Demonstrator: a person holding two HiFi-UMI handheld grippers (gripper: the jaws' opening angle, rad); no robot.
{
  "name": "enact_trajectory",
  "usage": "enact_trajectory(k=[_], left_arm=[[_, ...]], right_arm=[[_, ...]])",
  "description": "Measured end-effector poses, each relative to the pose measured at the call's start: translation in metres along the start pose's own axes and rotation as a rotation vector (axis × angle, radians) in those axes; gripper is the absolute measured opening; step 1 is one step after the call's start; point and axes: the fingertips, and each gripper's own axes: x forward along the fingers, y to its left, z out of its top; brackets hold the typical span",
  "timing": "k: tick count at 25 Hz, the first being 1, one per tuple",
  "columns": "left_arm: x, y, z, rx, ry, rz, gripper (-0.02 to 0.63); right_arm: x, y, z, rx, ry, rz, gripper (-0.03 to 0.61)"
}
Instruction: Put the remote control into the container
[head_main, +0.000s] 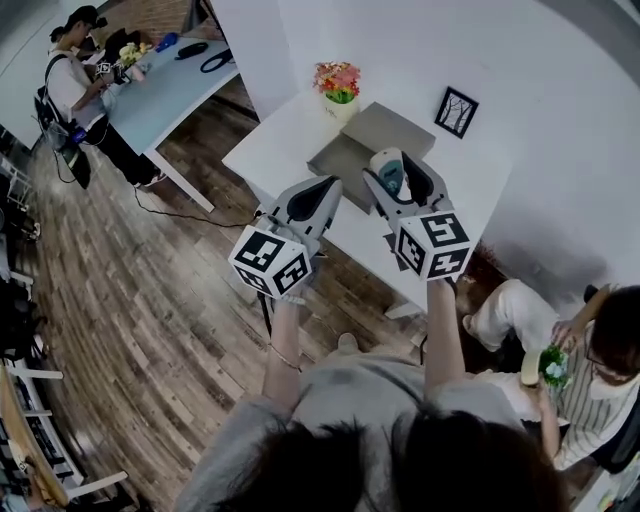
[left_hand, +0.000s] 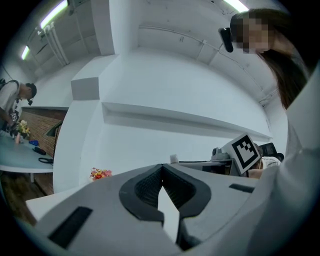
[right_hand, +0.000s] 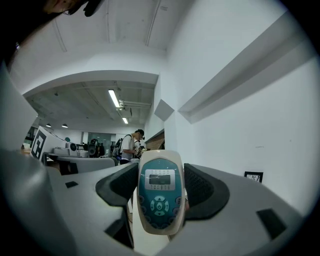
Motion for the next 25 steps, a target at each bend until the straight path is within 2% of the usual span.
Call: enact_trajectory(k=[11, 17, 25], left_arm=[[0.016, 0.044, -0.025, -0.035, 0.041, 0.018, 0.003], [0.034, 0.066, -0.031, -0.047, 0.06, 0.039, 0.003], [0.073, 0.094, -0.044, -0.078, 0.091, 0.025, 0.003]], right_arm=[[0.042, -0.029, -0.026, 0.046, 0.048, -0.021, 0.287], [0.069, -0.044, -0.033, 0.049, 0.082, 0.005, 0.287], [0.108, -0.064, -0.046, 0.053, 0.148, 0.053, 0.287]])
